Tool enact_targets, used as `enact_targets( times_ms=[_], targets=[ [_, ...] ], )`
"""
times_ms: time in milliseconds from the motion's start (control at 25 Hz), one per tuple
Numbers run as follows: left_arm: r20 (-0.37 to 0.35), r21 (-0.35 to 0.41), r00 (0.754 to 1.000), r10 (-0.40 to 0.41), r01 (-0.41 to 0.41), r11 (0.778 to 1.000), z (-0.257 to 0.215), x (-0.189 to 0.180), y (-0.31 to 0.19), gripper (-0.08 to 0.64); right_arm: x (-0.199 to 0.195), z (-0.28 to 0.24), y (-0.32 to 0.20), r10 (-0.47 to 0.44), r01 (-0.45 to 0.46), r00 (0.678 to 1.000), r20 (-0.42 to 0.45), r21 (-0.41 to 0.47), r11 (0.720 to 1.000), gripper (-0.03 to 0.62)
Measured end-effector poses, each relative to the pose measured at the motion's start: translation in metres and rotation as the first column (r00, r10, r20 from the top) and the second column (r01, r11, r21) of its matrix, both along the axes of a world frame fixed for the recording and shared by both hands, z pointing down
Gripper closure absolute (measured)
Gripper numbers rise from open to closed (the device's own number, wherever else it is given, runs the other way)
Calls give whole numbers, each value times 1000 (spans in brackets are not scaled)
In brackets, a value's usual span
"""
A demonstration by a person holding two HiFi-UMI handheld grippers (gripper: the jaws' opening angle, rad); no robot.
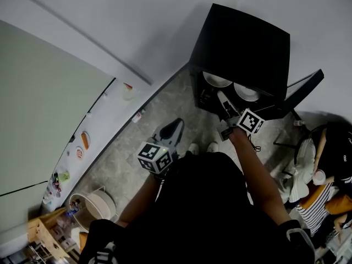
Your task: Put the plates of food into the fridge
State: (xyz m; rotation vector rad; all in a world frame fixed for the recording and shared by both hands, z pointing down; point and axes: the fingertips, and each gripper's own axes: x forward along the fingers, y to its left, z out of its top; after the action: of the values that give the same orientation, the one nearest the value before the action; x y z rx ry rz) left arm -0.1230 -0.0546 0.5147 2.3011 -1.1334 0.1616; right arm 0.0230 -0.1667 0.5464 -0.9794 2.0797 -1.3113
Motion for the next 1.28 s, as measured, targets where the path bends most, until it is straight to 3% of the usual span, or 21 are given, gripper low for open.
enact_targets(
  times_ms=[200, 360, 520, 800, 1280],
  targets=[
    [-8, -12, 999, 51, -51, 999, 6, 10, -3, 535, -8, -36, 25, -30, 52, 989, -147, 151, 987, 558],
    [-47, 28, 994, 102, -100, 995, -2, 22, -6, 535, -8, -59, 48, -10, 110, 945, -327, 288, 951, 558],
    [-50, 45, 990, 132, -130, 990, -4, 30, -10, 535, -1, -76, 63, 33, 94, 934, -356, 334, 938, 558],
    [-13, 98, 986, 169, -166, 981, -13, 43, -15, 535, 11, -97, 91, 99, 137, 858, -503, 410, 902, 558],
    [26, 137, 984, 173, -175, 975, -22, 46, -11, 535, 35, -102, 136, 167, 117, 805, -569, 428, 896, 558]
  ],
)
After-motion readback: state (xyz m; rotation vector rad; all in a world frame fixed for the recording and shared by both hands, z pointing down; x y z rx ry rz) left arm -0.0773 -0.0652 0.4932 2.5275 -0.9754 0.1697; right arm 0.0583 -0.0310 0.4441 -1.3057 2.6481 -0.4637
